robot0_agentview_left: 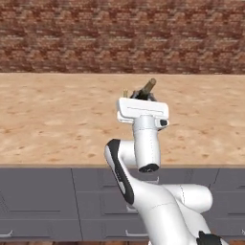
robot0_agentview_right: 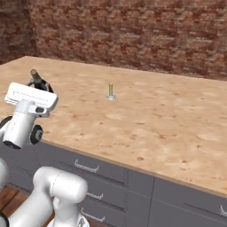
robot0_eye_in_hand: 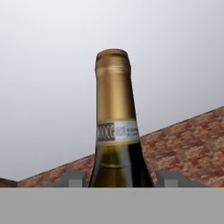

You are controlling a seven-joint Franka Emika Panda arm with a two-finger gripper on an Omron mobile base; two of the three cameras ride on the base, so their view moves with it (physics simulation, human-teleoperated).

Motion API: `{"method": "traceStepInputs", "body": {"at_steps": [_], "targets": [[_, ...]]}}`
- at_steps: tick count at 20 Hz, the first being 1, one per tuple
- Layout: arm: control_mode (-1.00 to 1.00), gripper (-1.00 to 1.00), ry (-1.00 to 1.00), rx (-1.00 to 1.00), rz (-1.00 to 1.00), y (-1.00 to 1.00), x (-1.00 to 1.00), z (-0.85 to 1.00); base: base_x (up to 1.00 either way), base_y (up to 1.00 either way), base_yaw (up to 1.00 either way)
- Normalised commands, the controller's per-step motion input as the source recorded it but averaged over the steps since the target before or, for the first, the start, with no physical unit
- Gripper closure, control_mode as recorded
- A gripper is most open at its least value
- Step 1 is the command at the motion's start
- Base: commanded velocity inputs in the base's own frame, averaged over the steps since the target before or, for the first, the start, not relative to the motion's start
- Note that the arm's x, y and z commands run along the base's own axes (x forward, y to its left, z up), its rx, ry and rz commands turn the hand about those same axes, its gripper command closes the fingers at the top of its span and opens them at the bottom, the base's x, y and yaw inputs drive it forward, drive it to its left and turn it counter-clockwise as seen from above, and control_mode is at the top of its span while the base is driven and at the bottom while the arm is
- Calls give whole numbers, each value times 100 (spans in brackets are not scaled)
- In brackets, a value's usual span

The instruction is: Open the cabinet directly in front. Then move the wine and the mug to the dining counter with the candle on it.

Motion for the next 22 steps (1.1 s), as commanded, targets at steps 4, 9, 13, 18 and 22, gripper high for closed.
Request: {"method": "traceStepInputs", "body": {"at_steps": [4, 9, 13, 18, 22], "targets": [[100, 100, 0, 0, 0, 0, 0, 0, 47, 42, -2], [100, 100, 0, 0, 0, 0, 0, 0, 68, 49, -5], [100, 100, 0, 0, 0, 0, 0, 0, 98, 15, -8], [100, 100, 0, 0, 0, 0, 0, 0, 61, 0, -2], [-100, 100, 3, 0, 0, 0, 21, 0, 0, 0, 0]]}}
